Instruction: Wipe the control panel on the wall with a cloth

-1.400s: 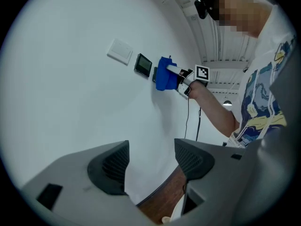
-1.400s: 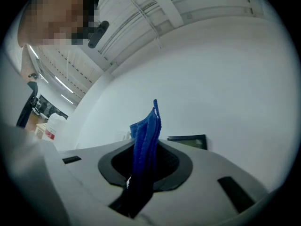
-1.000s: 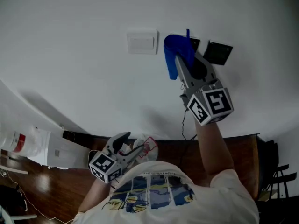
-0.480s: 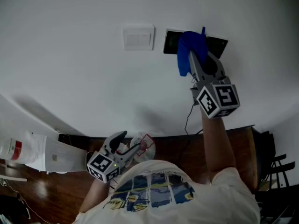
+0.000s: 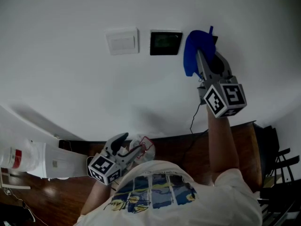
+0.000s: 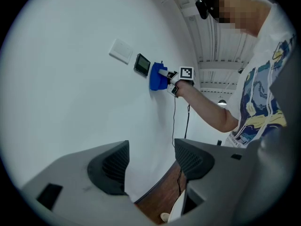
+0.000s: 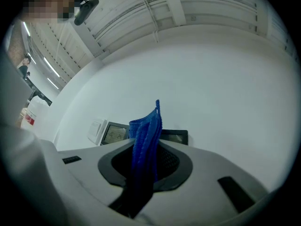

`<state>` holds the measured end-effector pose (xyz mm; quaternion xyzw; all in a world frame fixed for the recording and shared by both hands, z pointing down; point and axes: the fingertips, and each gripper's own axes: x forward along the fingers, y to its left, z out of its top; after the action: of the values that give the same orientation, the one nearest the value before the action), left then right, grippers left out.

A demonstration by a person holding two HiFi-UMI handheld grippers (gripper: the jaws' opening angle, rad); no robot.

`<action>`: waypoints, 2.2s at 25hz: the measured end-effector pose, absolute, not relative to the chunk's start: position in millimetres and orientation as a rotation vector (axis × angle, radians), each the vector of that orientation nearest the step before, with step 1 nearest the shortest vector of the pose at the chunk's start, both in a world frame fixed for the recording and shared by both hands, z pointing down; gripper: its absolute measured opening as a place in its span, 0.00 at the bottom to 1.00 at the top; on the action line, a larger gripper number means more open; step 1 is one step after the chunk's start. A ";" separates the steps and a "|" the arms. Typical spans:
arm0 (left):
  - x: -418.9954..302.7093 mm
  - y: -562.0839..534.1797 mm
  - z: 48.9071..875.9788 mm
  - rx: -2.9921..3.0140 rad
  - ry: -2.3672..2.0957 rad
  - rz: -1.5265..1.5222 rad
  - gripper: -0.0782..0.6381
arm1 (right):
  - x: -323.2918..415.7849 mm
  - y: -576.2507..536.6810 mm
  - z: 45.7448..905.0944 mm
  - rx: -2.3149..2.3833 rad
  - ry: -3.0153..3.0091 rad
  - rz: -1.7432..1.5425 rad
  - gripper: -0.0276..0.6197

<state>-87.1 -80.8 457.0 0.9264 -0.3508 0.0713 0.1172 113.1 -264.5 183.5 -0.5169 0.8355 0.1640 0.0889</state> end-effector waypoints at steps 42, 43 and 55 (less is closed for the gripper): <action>-5.1 -125.8 438.2 2.620 -1.243 0.217 0.50 | 229.4 -195.9 237.4 -1.400 2.531 0.391 0.19; -4.1 -126.6 434.2 2.626 -1.247 0.209 0.50 | 228.0 -191.3 242.7 -1.394 2.547 0.403 0.19; -35.8 -133.1 413.0 2.627 -1.330 0.174 0.50 | 213.9 -174.7 269.7 -1.383 2.576 0.327 0.19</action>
<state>-35.8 -133.1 413.0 0.8865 -0.4488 0.0589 0.0958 213.9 -174.7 269.7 -0.4679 0.8712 0.1106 0.0995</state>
